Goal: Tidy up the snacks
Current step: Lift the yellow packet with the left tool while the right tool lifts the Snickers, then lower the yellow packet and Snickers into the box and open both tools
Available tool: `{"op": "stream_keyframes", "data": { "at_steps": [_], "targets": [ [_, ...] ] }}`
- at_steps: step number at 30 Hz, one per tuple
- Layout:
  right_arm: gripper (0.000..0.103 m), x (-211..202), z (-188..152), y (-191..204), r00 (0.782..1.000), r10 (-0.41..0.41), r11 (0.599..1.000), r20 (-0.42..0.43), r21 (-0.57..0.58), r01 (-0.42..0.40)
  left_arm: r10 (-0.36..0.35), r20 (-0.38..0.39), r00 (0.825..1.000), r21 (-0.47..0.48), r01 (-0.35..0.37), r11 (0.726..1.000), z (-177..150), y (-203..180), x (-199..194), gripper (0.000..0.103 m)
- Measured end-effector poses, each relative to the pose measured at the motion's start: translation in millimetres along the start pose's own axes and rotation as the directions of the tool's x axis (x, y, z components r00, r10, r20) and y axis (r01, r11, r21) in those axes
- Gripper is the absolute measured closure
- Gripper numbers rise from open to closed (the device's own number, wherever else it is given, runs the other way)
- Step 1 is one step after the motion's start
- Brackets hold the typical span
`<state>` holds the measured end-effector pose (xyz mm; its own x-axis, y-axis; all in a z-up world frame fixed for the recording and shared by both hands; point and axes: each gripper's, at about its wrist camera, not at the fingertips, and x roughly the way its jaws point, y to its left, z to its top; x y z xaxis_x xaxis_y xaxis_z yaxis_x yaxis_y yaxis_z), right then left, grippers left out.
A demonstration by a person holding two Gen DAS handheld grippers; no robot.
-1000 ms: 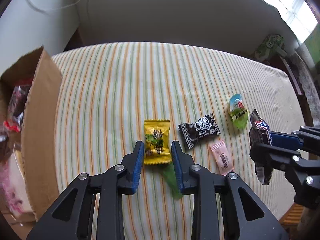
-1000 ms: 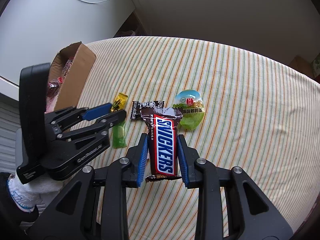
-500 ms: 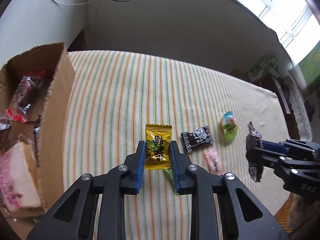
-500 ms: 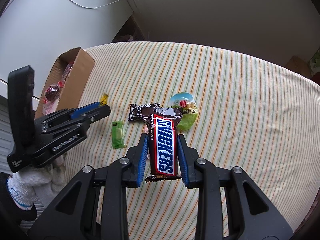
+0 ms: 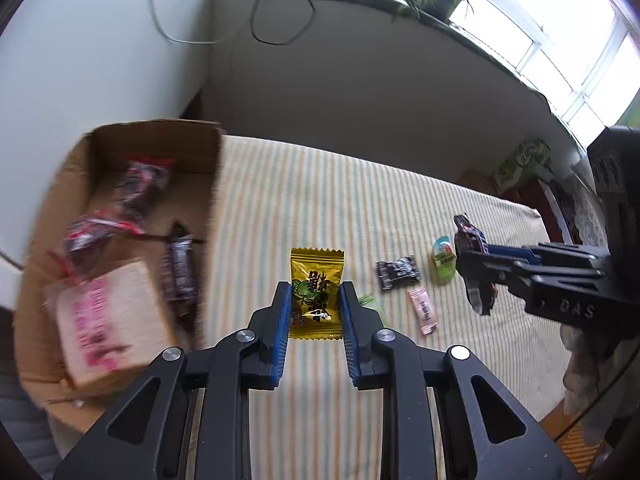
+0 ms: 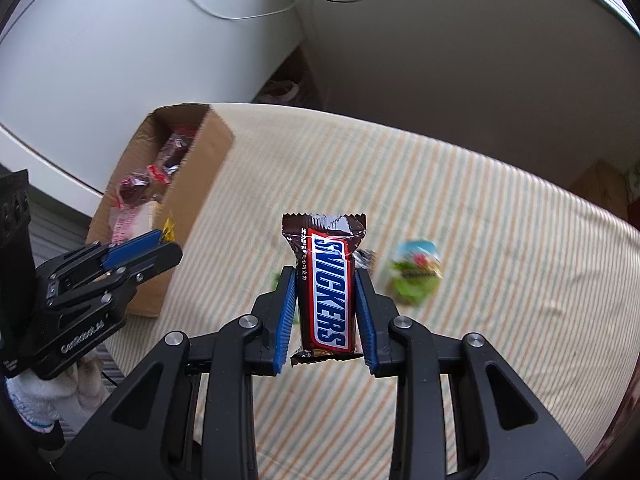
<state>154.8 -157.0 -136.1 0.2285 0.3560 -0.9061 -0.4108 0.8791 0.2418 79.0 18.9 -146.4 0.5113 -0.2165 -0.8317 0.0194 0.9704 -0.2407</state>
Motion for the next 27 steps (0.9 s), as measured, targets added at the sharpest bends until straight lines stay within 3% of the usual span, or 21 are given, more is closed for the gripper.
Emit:
{"op": "stream_keyframes", "data": {
  "at_steps": [17, 27],
  "targets": [
    [0.073, 28.0, 53.3, 107.3, 0.999, 0.045, 0.979, -0.009, -0.197, -0.046, 0.115, 0.062, 0.991, -0.103, -0.108, 0.989, -18.8, 64.4, -53.8, 0.081],
    [0.073, 51.9, 77.2, 162.2, 0.998, 0.046, 0.967, -0.041, -0.248, -0.055, 0.144, 0.066, 0.987, -0.135, -0.134, 0.982, -21.1, 84.6, -58.7, 0.081]
  ]
}}
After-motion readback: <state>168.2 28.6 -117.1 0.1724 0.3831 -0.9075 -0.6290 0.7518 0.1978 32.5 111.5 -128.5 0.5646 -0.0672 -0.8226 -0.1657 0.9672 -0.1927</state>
